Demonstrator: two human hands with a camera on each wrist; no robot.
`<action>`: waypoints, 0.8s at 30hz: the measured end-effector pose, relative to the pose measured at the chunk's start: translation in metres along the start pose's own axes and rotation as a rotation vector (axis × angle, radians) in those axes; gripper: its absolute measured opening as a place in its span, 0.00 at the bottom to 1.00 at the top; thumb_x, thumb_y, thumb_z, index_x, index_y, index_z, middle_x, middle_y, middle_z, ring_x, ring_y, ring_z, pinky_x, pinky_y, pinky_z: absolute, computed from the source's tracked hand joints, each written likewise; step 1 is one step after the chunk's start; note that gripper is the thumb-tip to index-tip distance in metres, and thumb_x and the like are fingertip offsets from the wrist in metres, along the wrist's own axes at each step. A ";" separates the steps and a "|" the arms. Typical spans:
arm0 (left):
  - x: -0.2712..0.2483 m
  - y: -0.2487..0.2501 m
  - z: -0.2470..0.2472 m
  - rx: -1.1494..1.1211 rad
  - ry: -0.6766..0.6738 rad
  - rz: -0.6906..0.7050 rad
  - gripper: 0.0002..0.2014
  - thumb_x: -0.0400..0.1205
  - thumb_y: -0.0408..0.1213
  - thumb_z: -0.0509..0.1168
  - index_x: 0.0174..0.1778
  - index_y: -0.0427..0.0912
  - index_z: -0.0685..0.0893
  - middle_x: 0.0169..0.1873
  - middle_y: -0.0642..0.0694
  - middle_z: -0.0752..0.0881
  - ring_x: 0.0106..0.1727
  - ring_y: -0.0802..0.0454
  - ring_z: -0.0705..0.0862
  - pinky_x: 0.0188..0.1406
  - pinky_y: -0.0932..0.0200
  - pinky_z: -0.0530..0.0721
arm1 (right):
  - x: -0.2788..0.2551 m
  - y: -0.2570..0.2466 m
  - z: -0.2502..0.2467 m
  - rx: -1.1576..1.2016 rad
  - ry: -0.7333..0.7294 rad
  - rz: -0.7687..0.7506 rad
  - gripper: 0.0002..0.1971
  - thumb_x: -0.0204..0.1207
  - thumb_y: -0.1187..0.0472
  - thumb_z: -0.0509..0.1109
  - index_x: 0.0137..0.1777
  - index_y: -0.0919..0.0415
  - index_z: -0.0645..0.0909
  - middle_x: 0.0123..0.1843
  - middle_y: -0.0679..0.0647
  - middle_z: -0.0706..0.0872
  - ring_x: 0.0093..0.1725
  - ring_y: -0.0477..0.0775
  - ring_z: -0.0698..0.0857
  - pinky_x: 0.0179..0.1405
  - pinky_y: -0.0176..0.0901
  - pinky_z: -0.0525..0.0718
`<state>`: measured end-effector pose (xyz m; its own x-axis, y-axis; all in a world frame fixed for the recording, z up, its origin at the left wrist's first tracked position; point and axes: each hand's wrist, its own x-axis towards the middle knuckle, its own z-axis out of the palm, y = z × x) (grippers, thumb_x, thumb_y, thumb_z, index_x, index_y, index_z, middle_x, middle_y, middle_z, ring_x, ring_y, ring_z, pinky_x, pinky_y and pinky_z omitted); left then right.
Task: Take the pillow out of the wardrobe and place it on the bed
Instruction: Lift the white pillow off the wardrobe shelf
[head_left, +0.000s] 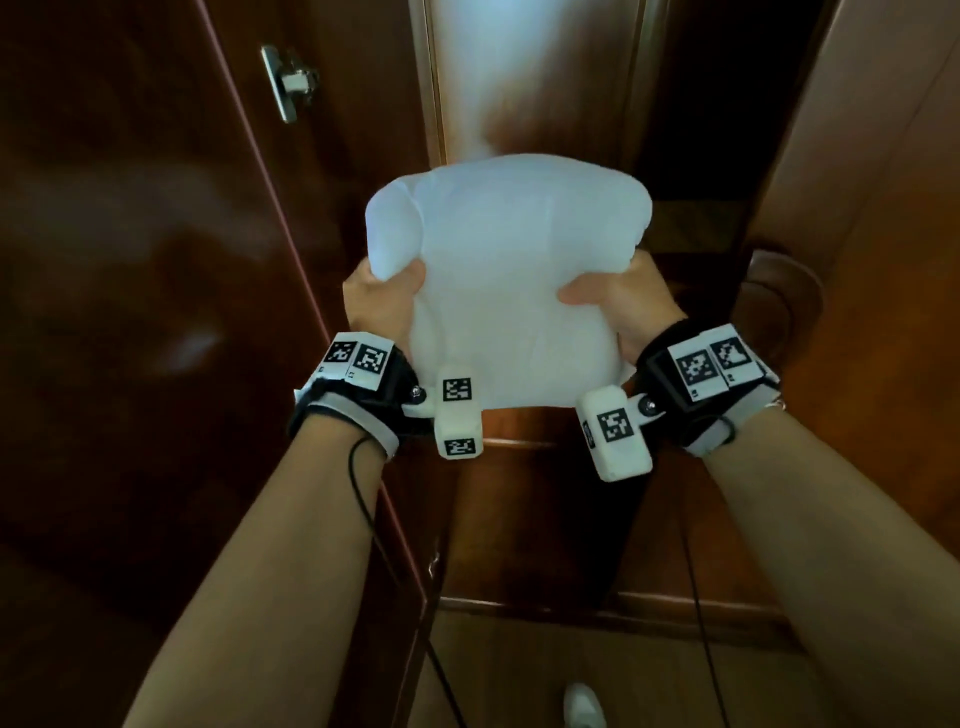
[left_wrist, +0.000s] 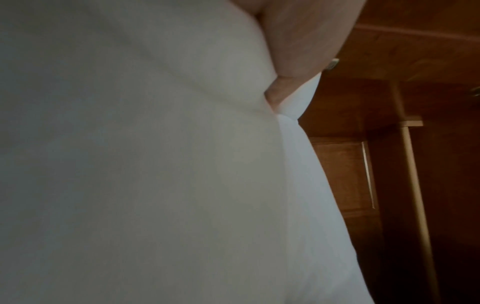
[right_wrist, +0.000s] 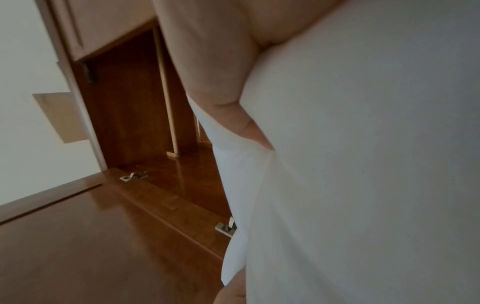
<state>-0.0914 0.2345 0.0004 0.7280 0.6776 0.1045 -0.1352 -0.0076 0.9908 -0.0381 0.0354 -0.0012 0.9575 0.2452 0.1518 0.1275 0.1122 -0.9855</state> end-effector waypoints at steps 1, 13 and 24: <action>-0.013 0.001 -0.010 -0.032 -0.001 0.002 0.12 0.75 0.31 0.70 0.29 0.51 0.79 0.35 0.45 0.84 0.41 0.47 0.81 0.45 0.52 0.82 | -0.019 -0.003 0.003 -0.017 0.004 -0.017 0.18 0.59 0.75 0.72 0.50 0.63 0.84 0.53 0.63 0.88 0.56 0.65 0.87 0.53 0.61 0.86; -0.129 0.033 -0.089 -0.120 -0.111 0.022 0.06 0.73 0.37 0.70 0.32 0.53 0.83 0.42 0.45 0.87 0.45 0.48 0.86 0.60 0.39 0.85 | -0.176 -0.027 0.019 0.031 0.020 -0.159 0.15 0.68 0.79 0.71 0.43 0.57 0.84 0.46 0.54 0.89 0.46 0.49 0.89 0.50 0.50 0.89; -0.195 0.027 -0.125 -0.127 -0.221 0.046 0.06 0.78 0.35 0.70 0.43 0.52 0.86 0.47 0.46 0.91 0.56 0.44 0.90 0.60 0.42 0.87 | -0.262 -0.015 0.012 0.083 0.026 -0.123 0.14 0.69 0.78 0.71 0.50 0.61 0.85 0.49 0.55 0.89 0.54 0.57 0.88 0.57 0.56 0.87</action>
<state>-0.3211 0.1938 -0.0039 0.8466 0.5011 0.1795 -0.2446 0.0669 0.9673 -0.2937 -0.0191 -0.0252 0.9425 0.2003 0.2676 0.2231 0.2192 -0.9498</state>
